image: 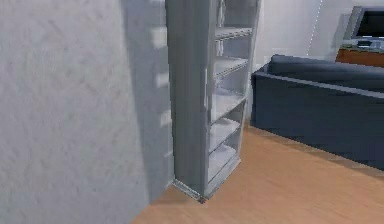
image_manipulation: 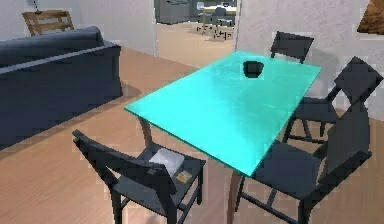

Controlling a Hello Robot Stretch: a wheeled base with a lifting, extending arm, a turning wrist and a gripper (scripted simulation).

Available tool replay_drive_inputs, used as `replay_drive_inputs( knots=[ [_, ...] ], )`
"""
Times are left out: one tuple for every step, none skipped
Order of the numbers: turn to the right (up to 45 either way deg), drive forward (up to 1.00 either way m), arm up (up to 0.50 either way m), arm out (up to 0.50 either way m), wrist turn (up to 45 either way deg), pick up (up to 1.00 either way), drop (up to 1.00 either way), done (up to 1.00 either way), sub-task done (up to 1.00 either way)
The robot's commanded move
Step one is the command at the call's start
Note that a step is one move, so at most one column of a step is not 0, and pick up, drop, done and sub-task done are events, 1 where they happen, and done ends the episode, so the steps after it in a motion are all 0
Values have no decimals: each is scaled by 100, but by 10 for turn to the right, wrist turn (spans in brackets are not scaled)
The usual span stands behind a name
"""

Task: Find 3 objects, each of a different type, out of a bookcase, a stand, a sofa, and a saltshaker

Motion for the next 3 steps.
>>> replay_drive_inputs(
  knots=[
    [30, 0, 0, 0, 0, 0, 0, 0, 0],
    [0, 40, 0, 0, 0, 0, 0, 0, 0],
    [0, 0, 0, 0, 0, 0, 0, 0, 100]
  ],
)
